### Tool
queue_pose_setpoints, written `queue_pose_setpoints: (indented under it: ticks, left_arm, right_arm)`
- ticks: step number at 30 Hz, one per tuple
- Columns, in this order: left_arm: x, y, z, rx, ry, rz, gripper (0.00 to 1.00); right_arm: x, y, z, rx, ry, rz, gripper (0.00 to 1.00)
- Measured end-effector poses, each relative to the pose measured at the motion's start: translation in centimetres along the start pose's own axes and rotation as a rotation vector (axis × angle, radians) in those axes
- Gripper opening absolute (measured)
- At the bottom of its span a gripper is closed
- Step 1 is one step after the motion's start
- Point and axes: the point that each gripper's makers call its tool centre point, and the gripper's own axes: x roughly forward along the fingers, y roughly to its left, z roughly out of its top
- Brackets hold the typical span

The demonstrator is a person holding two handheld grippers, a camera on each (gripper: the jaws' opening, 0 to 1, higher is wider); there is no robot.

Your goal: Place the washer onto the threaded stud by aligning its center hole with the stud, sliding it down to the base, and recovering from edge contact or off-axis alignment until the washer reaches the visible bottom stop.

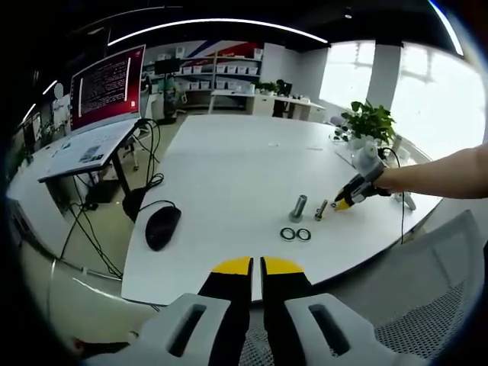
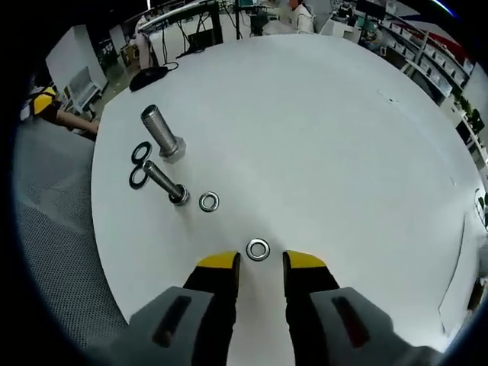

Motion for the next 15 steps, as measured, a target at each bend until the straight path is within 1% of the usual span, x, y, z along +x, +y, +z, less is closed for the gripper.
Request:
queue_pose_setpoints:
  ticks: [7,9,11,15]
  left_arm:
    - [-0.02,-0.01,-0.01,-0.001,0.0,0.001,0.01]
    - [-0.02,0.0,0.0,0.0,0.0,0.002,0.01]
    - [-0.02,0.0,-0.01,0.0,0.0,0.002,0.01]
    - [-0.03,0.03,0.02,-0.002,-0.002,0.004,0.01]
  right_arm:
    - [0.15,-0.04,0.09,-0.014,0.006,-0.002,0.23]
    - [0.19,0.0,0.14,-0.014,0.008,-0.003,0.2]
    - [0.15,0.2,0.21,-0.017,0.009,-0.006,0.16]
    - [0.13,0.27,0.2,-0.029,0.015,-0.014,0.15]
